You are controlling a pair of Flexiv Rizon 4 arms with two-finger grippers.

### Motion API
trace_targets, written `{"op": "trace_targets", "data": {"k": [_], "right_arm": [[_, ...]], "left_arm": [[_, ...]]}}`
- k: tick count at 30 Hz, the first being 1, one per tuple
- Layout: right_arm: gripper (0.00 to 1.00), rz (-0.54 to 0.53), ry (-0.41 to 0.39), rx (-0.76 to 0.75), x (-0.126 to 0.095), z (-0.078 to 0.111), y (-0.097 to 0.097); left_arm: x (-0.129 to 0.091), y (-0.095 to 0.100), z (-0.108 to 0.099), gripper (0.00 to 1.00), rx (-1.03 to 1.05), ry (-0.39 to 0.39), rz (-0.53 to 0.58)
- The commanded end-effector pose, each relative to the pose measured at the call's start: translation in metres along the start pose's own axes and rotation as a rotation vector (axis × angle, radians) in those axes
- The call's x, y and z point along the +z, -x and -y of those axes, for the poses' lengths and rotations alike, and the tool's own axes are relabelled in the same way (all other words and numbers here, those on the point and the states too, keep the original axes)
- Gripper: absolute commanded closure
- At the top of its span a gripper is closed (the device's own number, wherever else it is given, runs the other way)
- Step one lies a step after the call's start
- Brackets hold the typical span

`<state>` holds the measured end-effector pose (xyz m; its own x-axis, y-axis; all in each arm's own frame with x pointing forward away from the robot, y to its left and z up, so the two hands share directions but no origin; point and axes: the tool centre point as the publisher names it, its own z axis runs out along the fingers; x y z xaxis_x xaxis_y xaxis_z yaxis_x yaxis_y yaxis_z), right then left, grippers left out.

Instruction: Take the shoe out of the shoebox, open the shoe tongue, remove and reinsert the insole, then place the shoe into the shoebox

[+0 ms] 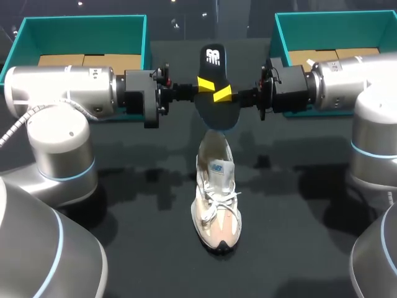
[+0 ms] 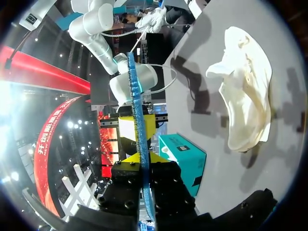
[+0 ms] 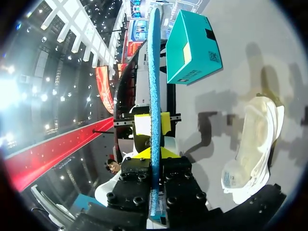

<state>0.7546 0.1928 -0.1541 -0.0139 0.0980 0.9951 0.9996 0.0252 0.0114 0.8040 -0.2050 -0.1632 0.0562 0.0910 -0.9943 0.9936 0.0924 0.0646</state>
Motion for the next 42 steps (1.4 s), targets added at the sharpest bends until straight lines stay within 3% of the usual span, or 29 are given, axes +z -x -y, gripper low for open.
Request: {"op": "trace_targets", "data": {"k": [1, 2, 7, 12, 24, 27, 33, 37, 42], "right_arm": [[1.0, -0.008, -0.002, -0.009, 0.001, -0.002, 0.0], [1.0, -0.009, 0.0, -0.01, 0.0, -0.002, 0.001], [1.0, -0.03, 0.004, -0.025, -0.007, -0.002, 0.007], [1.0, -0.032, 0.006, -0.032, -0.014, -0.005, 0.011], [1.0, -0.034, 0.009, -0.025, -0.016, -0.006, 0.014], [1.0, -0.036, 0.019, -0.057, -0.017, -0.011, 0.014], [1.0, -0.07, 0.068, -0.136, -0.025, -0.028, 0.027], [1.0, -0.052, 0.078, -0.18, -0.023, -0.04, 0.036], [1.0, -0.041, 0.076, -0.167, -0.023, -0.045, 0.042]], "left_arm": [[0.0, -0.001, 0.002, 0.34, -0.009, 0.007, -0.015], [-0.003, -0.001, 0.003, 0.0, -0.012, 0.004, -0.021], [-0.023, -0.005, 0.006, 0.0, -0.032, 0.032, -0.082], [-0.055, -0.008, 0.006, 0.0, -0.073, 0.119, -0.172], [-0.055, -0.008, 0.006, 0.0, -0.073, 0.119, -0.172], [-0.051, -0.006, 0.013, 0.0, -0.107, 0.13, -0.227], [-0.078, -0.005, 0.013, 0.0, -0.368, 0.145, -0.376], [-0.1, -0.01, 0.008, 0.0, -0.721, 0.153, -0.51], [-0.106, -0.011, 0.007, 0.0, -0.735, 0.152, -0.519]]}}
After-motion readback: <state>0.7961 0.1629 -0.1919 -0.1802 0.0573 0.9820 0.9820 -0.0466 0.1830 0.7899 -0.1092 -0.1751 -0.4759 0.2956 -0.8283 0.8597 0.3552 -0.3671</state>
